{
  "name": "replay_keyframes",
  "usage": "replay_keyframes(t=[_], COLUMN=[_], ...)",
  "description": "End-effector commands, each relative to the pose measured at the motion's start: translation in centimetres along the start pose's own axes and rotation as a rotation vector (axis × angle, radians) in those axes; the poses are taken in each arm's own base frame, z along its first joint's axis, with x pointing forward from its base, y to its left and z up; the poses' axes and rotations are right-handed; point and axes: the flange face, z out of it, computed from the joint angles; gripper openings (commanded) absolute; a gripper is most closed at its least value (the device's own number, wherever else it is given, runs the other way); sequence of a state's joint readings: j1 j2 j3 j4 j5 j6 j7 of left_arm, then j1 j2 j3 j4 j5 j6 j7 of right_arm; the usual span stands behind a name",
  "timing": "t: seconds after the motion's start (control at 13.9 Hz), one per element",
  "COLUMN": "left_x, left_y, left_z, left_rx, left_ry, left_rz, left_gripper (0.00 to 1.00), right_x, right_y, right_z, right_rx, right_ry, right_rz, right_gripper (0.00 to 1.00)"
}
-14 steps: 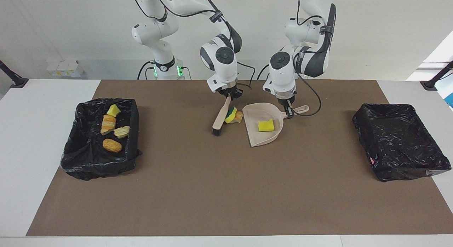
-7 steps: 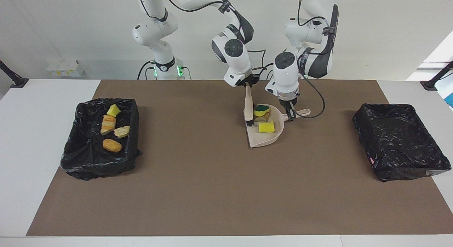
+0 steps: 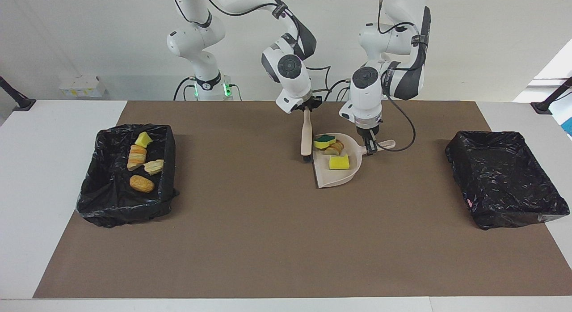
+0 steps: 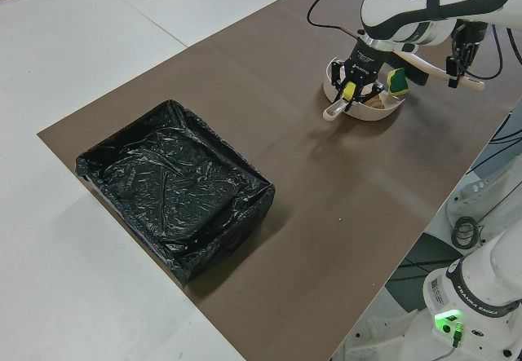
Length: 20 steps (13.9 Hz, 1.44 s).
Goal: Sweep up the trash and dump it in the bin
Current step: 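Sweep the remaining pieces into the dustpan with the right gripper's brush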
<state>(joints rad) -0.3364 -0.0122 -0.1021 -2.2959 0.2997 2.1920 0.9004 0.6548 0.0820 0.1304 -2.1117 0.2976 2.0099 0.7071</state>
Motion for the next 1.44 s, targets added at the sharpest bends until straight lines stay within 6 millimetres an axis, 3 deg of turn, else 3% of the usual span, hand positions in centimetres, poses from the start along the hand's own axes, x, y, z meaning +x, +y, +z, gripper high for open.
replay_keyframes(t=[0.0, 0.57, 0.65, 0.79, 0.93, 1.0, 1.15, 1.22, 1.36], left_x=[-0.1, -0.3, -0.4, -0.4, -0.3, -0.4, -0.4, -0.4, -0.5], left_y=[-0.1, 0.4, 0.3, 0.3, 0.5, 0.4, 0.4, 0.4, 0.4], left_z=[0.6, 0.9, 0.9, 0.9, 0.9, 0.9, 0.9, 0.9, 0.9], left_rx=[-0.005, -0.015, -0.014, -0.014, -0.016, -0.016, -0.015, -0.014, -0.013], left_ry=[0.021, 0.014, 0.015, 0.015, 0.013, 0.013, 0.013, 0.014, 0.015], left_rz=[-0.014, -0.019, -0.021, -0.021, -0.019, -0.021, -0.021, -0.021, -0.022], left_gripper=[0.0, 0.0, 0.0, 0.0, 0.0, 0.0, 0.0, 0.0, 0.0], right_x=[-0.8, -3.1, -3.0, -2.2, -1.0, -0.7, -1.5, -3.1, -3.9], right_y=[-0.8, -7.2, -7.3, -6.5, -5.5, -5.5, -6.8, -8.2, -8.8], right_z=[-0.9, -4.5, -4.5, -3.5, -0.5, 0.0, 0.8, 1.6, 1.9], right_rx=[-0.024, 0.063, 0.058, 0.03, -0.067, -0.064, -0.046, -0.031, -0.01], right_ry=[0.044, 0.093, 0.098, 0.109, 0.149, 0.158, 0.178, 0.189, 0.177], right_rz=[-0.016, -0.044, -0.048, -0.046, -0.065, -0.057, -0.027, -0.028, -0.032], right_gripper=[0.0, 0.0, 0.0, 0.0, 0.0, 0.0, 0.0, 0.0, 0.0])
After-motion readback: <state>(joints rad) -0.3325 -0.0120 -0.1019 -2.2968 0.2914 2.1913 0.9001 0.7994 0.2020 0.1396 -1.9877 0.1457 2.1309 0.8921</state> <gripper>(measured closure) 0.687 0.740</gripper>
